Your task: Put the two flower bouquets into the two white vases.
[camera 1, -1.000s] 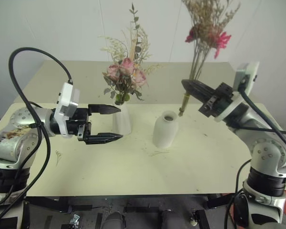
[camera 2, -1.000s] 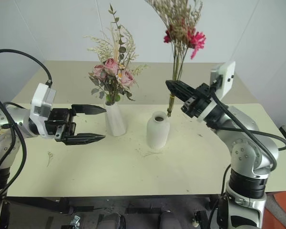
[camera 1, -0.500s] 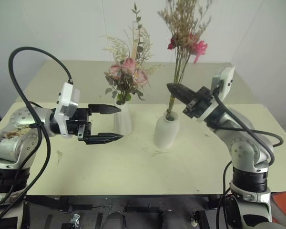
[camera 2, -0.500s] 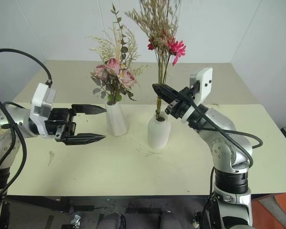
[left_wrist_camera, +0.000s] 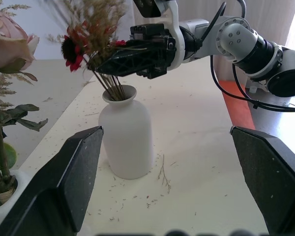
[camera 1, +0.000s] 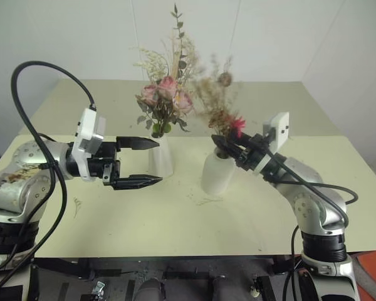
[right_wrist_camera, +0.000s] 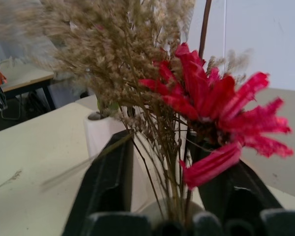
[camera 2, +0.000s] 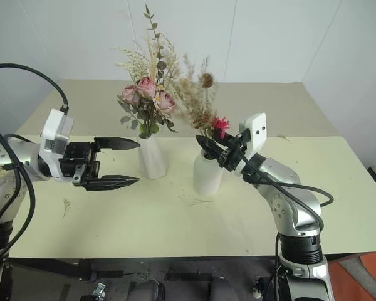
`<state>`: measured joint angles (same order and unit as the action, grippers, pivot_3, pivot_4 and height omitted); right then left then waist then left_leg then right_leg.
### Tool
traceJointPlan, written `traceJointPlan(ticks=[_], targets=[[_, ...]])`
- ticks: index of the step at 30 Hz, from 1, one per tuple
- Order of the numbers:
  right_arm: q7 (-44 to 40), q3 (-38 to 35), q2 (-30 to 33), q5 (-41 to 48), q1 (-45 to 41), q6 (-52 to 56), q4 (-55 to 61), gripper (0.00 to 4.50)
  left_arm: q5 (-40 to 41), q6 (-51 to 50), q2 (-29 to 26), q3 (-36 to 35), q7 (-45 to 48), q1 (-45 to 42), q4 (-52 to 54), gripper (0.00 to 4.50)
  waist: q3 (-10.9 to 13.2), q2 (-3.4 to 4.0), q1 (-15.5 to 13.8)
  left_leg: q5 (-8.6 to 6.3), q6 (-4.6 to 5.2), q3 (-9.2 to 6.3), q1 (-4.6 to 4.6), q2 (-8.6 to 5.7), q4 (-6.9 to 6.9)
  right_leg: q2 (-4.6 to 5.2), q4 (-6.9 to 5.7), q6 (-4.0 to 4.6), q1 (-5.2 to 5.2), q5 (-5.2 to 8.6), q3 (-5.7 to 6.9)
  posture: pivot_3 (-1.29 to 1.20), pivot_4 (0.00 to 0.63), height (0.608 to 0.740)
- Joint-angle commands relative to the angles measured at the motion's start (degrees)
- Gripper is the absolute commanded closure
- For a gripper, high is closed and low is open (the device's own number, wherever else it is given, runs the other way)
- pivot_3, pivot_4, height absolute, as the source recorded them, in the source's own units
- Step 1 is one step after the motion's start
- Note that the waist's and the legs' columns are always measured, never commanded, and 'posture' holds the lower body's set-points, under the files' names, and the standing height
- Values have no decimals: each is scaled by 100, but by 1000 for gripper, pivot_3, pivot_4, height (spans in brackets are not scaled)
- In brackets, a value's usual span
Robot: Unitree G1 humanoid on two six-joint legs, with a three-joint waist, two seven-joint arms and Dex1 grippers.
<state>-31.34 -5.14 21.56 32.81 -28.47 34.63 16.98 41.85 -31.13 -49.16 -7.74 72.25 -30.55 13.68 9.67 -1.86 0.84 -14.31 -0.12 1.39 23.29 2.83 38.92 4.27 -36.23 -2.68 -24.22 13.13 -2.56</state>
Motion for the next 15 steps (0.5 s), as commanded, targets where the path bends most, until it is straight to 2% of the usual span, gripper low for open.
traceJointPlan(ticks=[1,3,4,15], targets=[[-37,-79,240,-77,64,-112,349,876,66,48,-83,-170,1,-11,165,0,0,0,-12,0,0,0,1,0,0,1,0,0,0,0,0,0,150,740],[-192,-85,528,-86,191,-30,468,182,57,69,-66,-164,-7,-3,166,0,0,0,-13,0,0,0,0,-1,1,1,0,0,0,0,0,0,150,740],[-269,-114,691,-69,268,30,538,9,55,76,-53,-160,-16,2,172,0,0,0,-16,0,0,0,0,0,1,1,0,0,1,0,0,0,150,740],[-1168,-977,2429,219,1133,290,854,9,74,84,-53,-279,-143,265,268,0,0,-1,-6,0,0,1,-4,-1,1,1,3,0,6,0,-1,0,150,740]])
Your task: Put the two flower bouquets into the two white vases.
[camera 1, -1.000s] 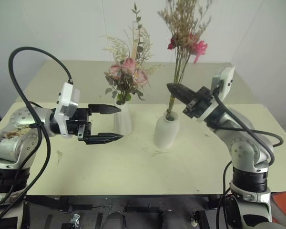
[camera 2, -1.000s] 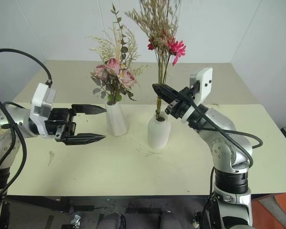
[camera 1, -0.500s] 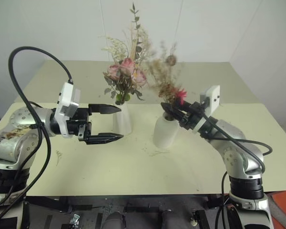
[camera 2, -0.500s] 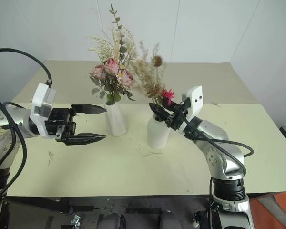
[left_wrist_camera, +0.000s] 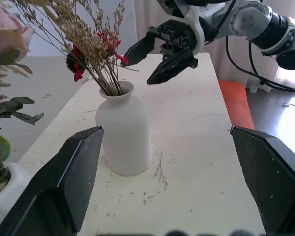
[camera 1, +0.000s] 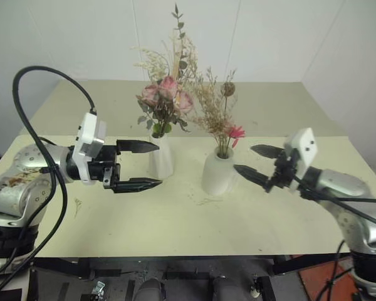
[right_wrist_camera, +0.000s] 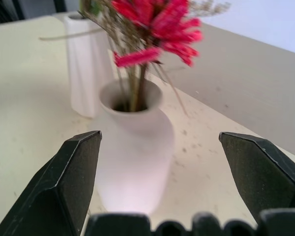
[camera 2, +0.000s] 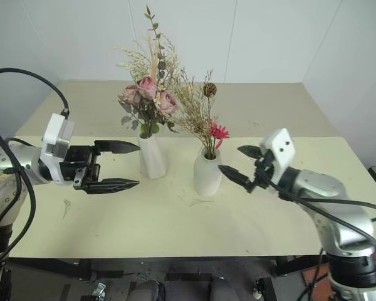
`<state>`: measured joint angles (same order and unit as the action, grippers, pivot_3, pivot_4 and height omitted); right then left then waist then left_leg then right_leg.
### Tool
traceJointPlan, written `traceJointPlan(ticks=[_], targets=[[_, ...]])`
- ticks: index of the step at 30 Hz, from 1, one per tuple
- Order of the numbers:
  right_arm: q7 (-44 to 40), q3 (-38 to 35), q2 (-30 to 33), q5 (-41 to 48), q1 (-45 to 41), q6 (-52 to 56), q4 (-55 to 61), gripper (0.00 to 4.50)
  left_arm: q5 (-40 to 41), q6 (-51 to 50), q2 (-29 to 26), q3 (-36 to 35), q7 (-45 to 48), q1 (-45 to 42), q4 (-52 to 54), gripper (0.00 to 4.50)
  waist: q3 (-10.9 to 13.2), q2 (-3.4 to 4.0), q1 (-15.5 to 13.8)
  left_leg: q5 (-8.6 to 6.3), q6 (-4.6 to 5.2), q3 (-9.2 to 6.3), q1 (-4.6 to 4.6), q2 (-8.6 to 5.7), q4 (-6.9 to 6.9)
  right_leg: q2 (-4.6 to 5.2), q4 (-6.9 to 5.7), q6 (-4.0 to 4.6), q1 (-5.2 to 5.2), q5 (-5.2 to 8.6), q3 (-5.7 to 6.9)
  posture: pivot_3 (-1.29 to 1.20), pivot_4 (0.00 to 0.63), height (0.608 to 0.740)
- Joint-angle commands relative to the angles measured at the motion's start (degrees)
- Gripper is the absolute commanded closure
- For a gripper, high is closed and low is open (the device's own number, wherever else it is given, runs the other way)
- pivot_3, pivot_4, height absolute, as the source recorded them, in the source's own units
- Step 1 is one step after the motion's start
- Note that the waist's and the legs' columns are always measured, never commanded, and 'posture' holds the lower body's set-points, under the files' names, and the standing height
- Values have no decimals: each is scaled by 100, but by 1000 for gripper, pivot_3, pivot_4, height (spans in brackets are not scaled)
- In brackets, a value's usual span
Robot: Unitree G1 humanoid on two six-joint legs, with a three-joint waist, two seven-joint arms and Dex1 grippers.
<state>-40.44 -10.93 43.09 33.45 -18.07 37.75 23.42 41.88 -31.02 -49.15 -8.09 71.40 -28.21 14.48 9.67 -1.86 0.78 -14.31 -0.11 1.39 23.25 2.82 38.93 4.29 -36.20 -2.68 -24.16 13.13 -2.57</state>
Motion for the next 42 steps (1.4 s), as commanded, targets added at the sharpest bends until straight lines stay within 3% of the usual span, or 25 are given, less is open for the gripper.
traceJointPlan(ticks=[1,10,15,24,35,42], targets=[[-383,-495,426,164,173,-32,184,9,68,52,-79,-271,-89,73,201,0,0,0,0,0,0,0,1,0,0,-1,1,0,-1,0,0,0,150,740],[-1905,-1673,1744,-15,1216,-580,-206,9,252,-162,-455,-1009,-328,766,510,0,0,0,-8,0,0,0,0,0,0,2,3,-1,2,1,0,0,150,740],[-2389,-2256,2061,-152,1537,-838,-660,9,448,-328,-617,-1474,-393,1140,700,0,0,0,-7,0,0,1,-9,1,1,2,1,-1,10,1,0,0,150,740],[-2547,-2691,1940,-115,1889,-895,-539,9,794,-636,-1023,-2096,-273,1602,877,0,0,0,-1,0,0,4,-13,1,0,1,0,0,9,2,-2,0,150,740],[-2361,-2632,1795,-65,1910,-846,-330,9,998,-716,-940,-1794,-549,1380,964,0,0,0,-9,0,-1,5,-12,1,1,2,0,0,10,2,-2,0,150,740],[-2068,-2946,1436,16,2363,-655,158,9,1058,-705,-1050,-1472,-412,1068,778,0,0,-1,-31,0,-1,4,-9,0,2,2,0,-1,9,2,-2,0,150,740]])
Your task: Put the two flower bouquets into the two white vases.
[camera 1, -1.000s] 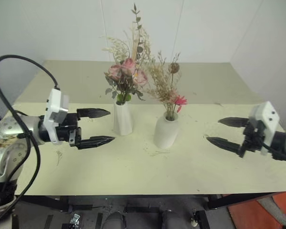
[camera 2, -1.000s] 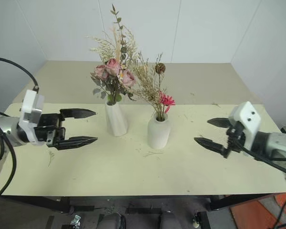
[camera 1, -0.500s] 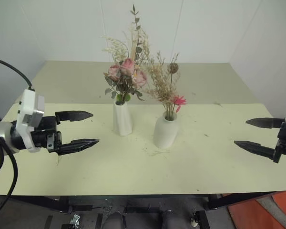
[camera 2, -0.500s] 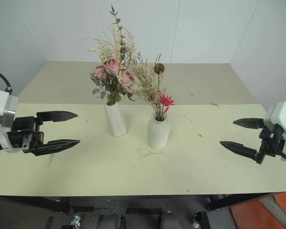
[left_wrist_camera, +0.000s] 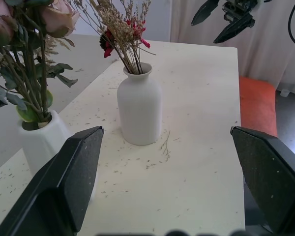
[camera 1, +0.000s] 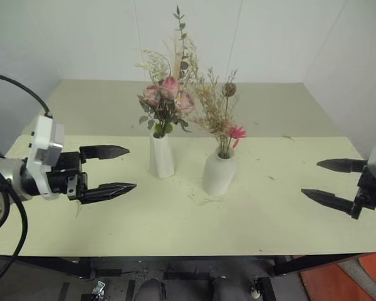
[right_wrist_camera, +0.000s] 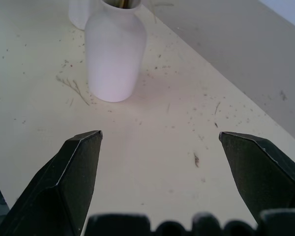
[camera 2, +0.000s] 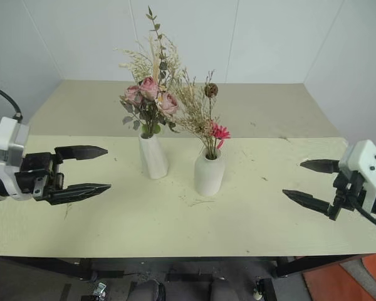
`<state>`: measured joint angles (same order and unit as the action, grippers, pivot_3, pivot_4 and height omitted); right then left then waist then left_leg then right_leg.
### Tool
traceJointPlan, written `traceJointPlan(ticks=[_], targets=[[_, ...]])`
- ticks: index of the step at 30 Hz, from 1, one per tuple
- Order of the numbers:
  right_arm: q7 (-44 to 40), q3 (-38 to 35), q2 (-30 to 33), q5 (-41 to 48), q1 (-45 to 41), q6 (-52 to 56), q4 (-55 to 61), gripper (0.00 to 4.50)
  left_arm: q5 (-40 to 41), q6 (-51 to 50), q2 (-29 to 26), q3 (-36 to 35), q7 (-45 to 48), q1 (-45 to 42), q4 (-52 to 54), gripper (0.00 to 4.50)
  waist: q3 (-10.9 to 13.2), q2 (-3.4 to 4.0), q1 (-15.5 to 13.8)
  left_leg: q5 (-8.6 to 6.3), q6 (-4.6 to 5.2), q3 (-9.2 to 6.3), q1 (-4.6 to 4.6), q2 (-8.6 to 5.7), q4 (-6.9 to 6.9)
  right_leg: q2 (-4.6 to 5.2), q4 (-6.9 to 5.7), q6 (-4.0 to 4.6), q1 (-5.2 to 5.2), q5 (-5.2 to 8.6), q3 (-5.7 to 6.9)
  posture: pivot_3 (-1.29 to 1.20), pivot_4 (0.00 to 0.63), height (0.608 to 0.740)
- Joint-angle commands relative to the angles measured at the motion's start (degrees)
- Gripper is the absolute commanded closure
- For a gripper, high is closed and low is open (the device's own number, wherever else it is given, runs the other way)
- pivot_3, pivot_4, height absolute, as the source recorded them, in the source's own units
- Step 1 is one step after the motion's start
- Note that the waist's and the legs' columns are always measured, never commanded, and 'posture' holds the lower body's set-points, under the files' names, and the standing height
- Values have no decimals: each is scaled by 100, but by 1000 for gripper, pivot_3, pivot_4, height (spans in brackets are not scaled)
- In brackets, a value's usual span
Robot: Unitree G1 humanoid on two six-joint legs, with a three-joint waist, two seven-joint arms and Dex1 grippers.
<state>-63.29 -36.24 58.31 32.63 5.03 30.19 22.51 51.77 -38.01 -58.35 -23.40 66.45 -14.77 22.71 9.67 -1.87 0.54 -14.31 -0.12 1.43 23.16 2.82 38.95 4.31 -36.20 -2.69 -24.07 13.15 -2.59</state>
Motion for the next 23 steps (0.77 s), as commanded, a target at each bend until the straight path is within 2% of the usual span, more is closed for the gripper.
traceJointPlan(ticks=[1,10,23], targets=[[247,-477,-143,179,89,166,265,9,54,2,-132,124,115,-351,-91,0,0,0,-7,0,0,0,-1,0,1,0,-1,0,1,0,0,0,150,740],[325,-678,-282,215,509,102,575,9,-83,102,-111,439,309,-592,-325,0,-1,1,24,0,0,0,-4,0,0,-2,-1,0,4,0,-1,0,150,740],[388,-484,-294,138,499,-8,557,9,-128,128,-58,387,312,-545,-389,0,-1,1,16,0,0,0,-5,0,0,-2,-2,0,4,0,-2,0,150,740]])
